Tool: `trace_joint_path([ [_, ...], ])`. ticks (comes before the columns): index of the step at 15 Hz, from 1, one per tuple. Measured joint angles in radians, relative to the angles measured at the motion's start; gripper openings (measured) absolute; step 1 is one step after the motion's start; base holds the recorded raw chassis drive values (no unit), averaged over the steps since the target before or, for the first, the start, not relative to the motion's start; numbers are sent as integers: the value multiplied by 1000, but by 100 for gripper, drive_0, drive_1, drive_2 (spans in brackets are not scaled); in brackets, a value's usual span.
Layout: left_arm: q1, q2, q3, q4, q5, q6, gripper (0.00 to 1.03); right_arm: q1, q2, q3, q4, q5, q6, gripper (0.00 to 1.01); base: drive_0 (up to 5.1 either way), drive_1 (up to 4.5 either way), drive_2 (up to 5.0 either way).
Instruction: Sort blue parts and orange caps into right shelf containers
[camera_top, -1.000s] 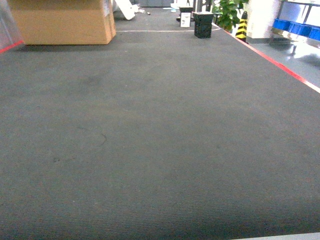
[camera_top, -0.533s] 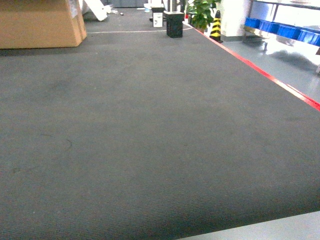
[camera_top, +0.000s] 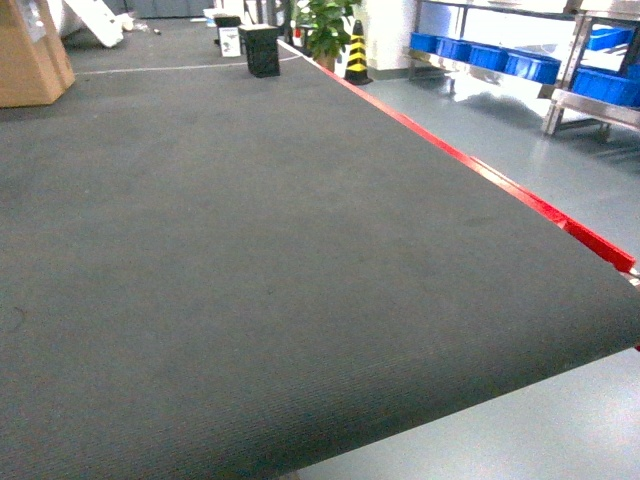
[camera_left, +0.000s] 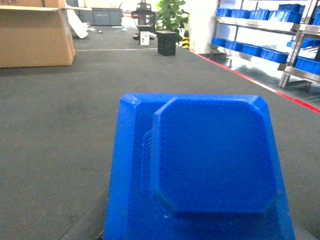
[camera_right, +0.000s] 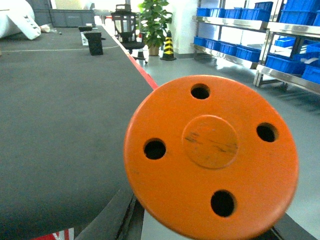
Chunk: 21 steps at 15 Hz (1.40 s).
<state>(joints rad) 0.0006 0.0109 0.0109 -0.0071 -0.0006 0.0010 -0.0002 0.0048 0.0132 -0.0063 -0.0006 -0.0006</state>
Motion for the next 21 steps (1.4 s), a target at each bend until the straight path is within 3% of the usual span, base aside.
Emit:
trace_joint_path([
  [21,0,0,0,0,0,0,43,0,0,0,0,0,0,41,-159,-159,-159],
])
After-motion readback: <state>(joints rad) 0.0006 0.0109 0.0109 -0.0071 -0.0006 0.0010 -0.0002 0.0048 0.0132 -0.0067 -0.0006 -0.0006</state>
